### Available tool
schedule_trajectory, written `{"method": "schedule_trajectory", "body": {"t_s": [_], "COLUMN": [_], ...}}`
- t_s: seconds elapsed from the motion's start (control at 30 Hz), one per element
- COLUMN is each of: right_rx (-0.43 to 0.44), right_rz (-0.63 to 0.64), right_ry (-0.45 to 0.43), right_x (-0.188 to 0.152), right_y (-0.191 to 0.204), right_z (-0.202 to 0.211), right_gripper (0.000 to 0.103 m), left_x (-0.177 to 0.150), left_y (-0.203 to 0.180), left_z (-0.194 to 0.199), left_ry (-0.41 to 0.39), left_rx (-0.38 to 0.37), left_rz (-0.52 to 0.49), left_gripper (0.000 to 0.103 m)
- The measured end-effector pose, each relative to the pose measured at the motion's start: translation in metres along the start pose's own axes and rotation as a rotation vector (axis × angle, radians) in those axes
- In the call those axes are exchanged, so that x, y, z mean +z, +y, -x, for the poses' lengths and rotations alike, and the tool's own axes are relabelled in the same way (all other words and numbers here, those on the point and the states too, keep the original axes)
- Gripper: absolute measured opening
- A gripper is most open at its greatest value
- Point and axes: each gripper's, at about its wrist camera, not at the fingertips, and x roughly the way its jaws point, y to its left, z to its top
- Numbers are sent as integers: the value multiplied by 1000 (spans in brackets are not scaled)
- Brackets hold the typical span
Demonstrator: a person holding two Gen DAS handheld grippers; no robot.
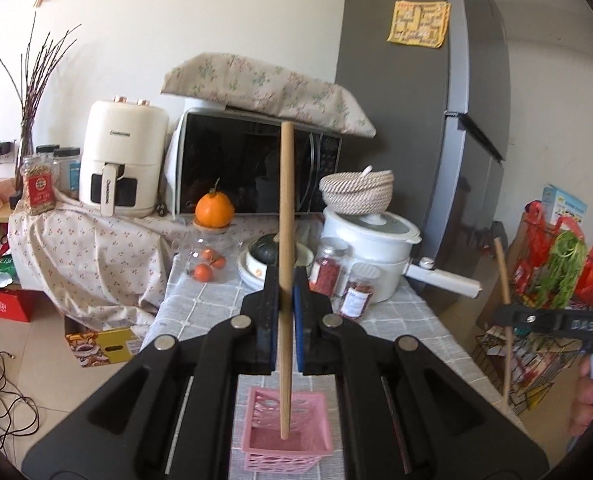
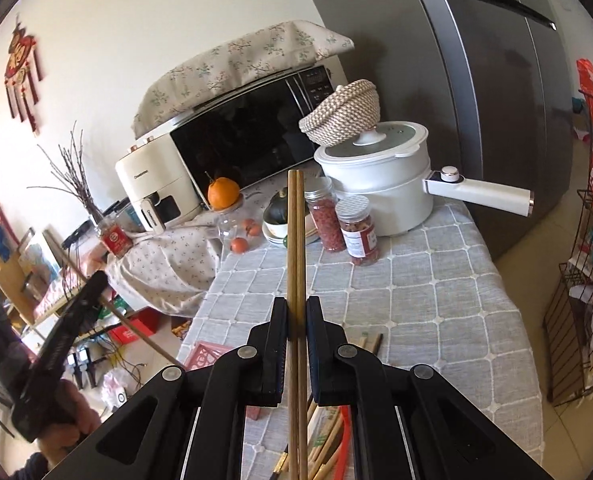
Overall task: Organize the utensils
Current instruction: 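Lift the chopstick with the left gripper over the pink basket while the right gripper grasps another wooden chopstick, then open the left gripper to drop its chopstick in the basket while the right gripper lowers its chopstick in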
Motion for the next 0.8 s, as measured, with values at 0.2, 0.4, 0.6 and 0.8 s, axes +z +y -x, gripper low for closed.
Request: {"method": "schedule_trajectory", "body": {"t_s": [0.2,0.4,0.6,0.8], "right_rx": [9,26,49,95], "right_rz": [16,35,43,73], "right_ry": [9,9,-4,-44], "right_x": [-4,-8,-11,-12], "right_y": [6,14,22,37], "right_z": [-7,-10,-12,-10], "right_gripper": [9,9,9,9], "left_x": [-12,-19,-17,-6], "left_y": [13,17,10,13], "left_z": [-21,-33,-35,-19], "left_ry": [87,163,219,268], "left_rx": [21,8,37,48], "left_rz": [48,72,47,56], "left_gripper": [7,7,24,48]}}
